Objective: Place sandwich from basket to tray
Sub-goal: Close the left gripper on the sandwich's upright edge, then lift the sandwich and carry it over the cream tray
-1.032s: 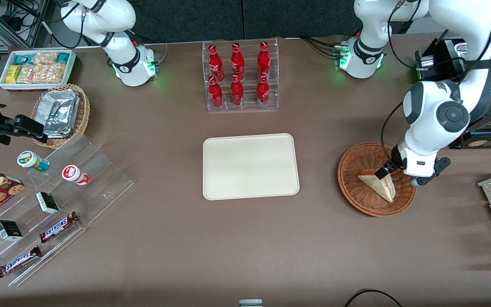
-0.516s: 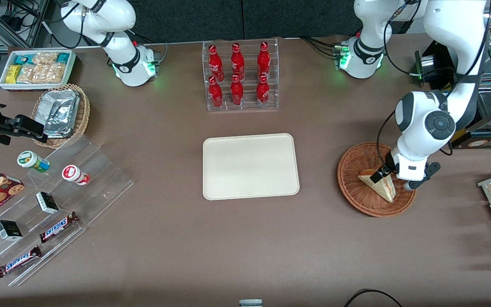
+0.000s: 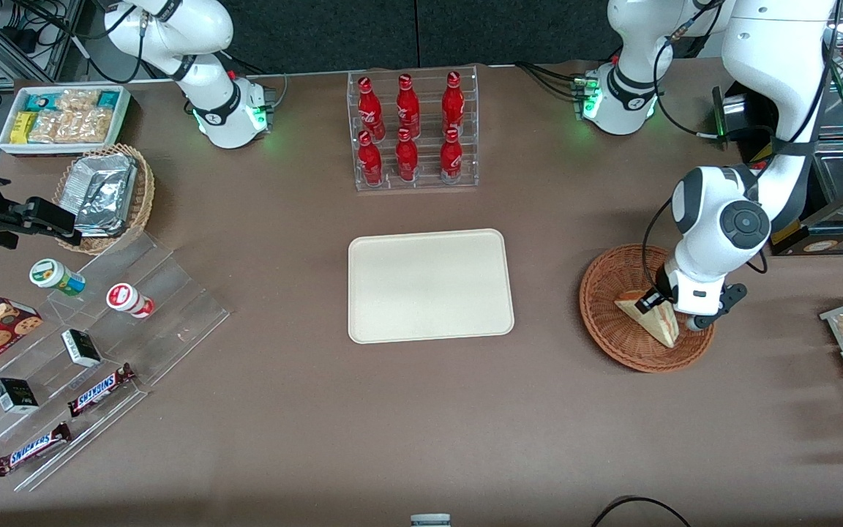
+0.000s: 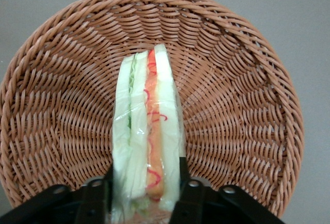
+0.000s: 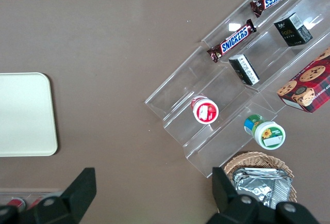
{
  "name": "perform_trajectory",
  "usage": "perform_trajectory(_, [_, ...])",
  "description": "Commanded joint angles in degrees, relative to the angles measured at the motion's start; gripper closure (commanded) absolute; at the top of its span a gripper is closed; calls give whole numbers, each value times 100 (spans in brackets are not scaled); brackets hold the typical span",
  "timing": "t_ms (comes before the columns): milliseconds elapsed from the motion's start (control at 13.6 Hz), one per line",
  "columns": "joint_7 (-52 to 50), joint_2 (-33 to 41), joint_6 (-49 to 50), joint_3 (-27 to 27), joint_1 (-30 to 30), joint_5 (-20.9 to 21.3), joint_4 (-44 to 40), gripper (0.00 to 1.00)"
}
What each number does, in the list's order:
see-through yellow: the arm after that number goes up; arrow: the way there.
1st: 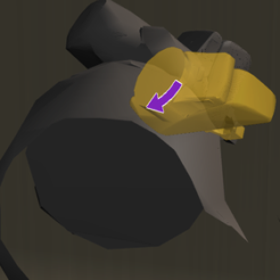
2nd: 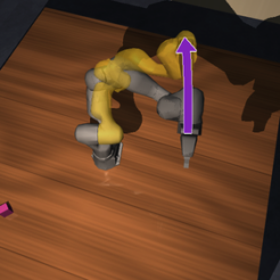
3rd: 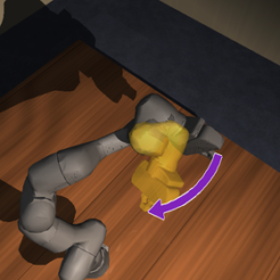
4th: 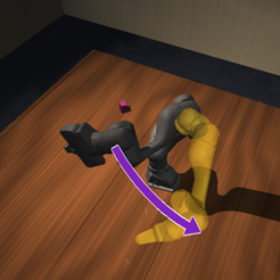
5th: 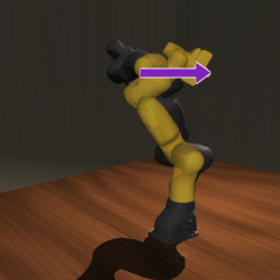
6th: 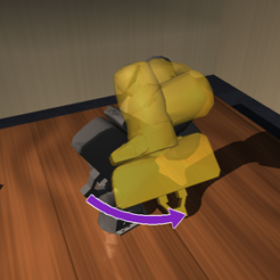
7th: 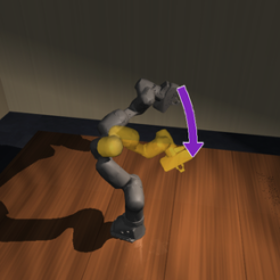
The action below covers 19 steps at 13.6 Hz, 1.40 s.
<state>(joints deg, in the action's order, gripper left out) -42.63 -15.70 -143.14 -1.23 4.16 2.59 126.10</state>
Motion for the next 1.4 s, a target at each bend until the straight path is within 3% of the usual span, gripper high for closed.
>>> perform_trajectory(0, [-79, 233, 241, 44, 6, 127, -32, 100])
perform_trajectory(221, [-96, 628, 1582, 9, 50, 478, -540, 100])
perform_trajectory(516, [-568, 744, 3193, -552, 68, 444, -1603, 100])
perform_trajectory(1032, [-1511, 341, 3196, -1967, 155, 479, -2105, 100])
perform_trajectory(1326, [-1406, -590, 3117, -2013, 1067, 838, -2835, 100])
